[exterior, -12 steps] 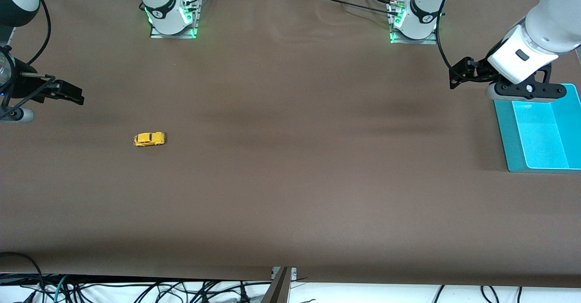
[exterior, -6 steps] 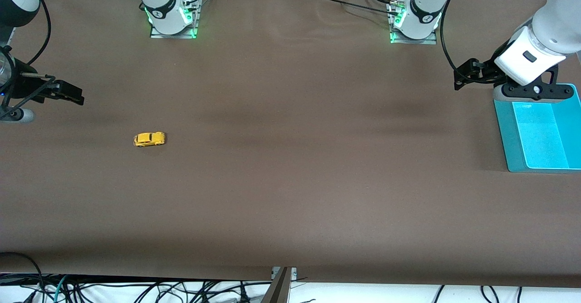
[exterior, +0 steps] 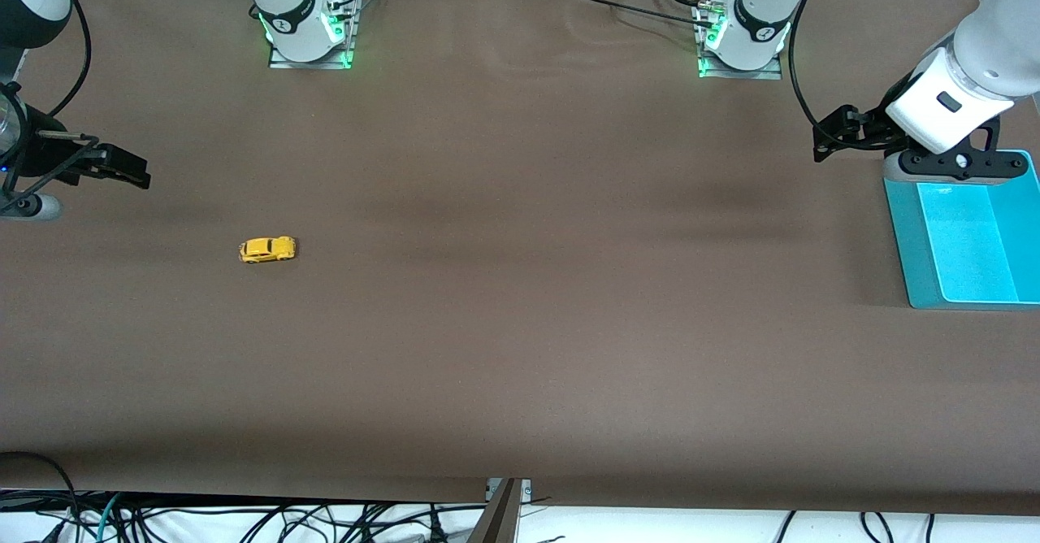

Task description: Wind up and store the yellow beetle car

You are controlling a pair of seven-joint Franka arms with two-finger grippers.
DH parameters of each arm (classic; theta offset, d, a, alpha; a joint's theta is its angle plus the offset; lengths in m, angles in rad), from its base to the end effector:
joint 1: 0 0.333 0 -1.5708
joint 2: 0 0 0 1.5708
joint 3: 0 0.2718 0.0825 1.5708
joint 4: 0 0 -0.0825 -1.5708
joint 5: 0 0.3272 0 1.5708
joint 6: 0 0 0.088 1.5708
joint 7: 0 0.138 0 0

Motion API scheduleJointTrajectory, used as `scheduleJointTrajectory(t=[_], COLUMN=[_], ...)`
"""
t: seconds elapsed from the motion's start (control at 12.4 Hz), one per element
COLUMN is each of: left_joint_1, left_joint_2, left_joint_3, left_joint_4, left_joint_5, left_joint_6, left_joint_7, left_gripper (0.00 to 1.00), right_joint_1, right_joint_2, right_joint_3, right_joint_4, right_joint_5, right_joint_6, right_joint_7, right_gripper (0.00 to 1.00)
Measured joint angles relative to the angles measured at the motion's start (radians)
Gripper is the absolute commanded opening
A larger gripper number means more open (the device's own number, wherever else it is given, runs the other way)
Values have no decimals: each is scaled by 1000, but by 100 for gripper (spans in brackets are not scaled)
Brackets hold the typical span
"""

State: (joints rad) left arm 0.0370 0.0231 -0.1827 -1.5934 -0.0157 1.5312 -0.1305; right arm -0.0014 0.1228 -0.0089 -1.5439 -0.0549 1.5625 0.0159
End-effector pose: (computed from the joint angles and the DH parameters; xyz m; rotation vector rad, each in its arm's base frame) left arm 0.4898 -0.0733 0.5255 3.1305 -0.0239 -0.1360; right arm 0.5219 -0.0128 0.4973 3.0810 -0.0366 -0.1604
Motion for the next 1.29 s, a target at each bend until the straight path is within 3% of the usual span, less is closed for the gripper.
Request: scheduleJointTrajectory(t=[0.48, 1.05, 1.29], left_joint_1=[0, 0, 0], left_joint_2=[0, 0, 0], left_joint_3=[0, 0, 0], left_joint_4=[0, 0, 0], left_joint_5=[0, 0, 0], left_joint_6=[0, 0, 0], left_joint_7=[0, 0, 0], left_gripper=[100, 100, 100], right_joint_1=[11, 46, 49], right_joint_2=[8, 81, 139], right_joint_3=[4, 6, 6], right_joint_4=[0, -1, -2], right_joint_5=[0, 0, 0], right_joint_6=[0, -2, 27], right_joint_7=[0, -15, -260], right_gripper=[100, 100, 100])
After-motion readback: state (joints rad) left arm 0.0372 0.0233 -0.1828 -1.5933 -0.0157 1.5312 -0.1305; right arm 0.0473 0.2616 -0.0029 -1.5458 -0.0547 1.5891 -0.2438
